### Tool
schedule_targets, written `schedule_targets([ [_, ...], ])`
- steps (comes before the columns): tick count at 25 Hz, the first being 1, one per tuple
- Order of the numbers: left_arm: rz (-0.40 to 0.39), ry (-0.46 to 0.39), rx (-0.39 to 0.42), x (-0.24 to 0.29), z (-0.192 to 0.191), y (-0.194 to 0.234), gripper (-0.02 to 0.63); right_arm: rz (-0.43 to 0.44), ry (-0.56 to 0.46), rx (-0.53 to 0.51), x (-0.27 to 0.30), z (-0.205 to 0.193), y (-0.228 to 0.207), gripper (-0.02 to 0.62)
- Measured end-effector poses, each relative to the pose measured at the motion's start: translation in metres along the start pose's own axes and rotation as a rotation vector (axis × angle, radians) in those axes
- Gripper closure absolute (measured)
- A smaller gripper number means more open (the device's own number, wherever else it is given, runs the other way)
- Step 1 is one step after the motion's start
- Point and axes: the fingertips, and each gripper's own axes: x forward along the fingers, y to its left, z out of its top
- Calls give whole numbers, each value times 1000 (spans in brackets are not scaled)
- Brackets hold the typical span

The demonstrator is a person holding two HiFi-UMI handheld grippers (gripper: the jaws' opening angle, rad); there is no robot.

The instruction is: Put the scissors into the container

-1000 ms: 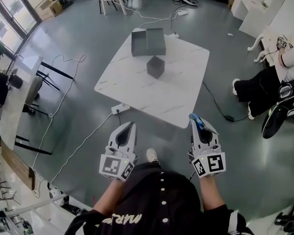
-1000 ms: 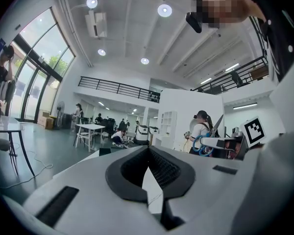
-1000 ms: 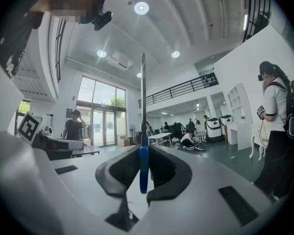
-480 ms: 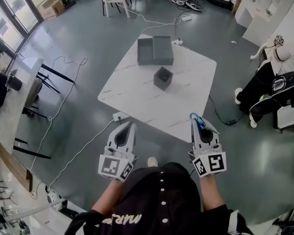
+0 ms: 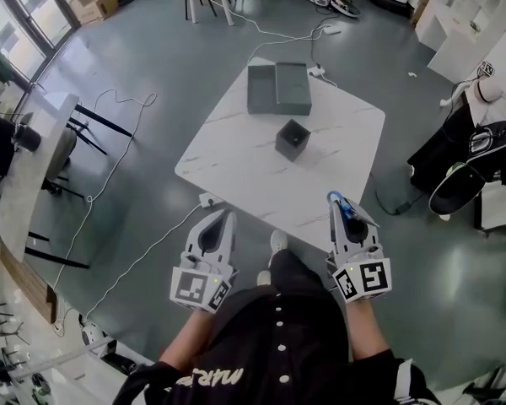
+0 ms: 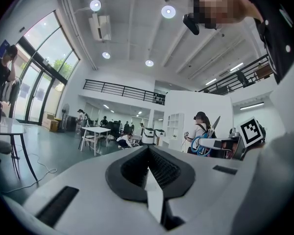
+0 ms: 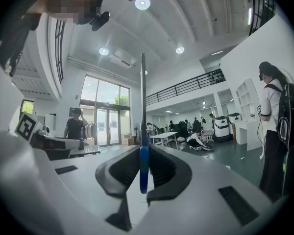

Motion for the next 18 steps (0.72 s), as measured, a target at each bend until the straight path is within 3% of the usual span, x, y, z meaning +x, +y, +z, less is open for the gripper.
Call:
schedule_targets([
  [18,51,13,29,78,19,76,580,46,-1,31,126,-2,-24,535],
])
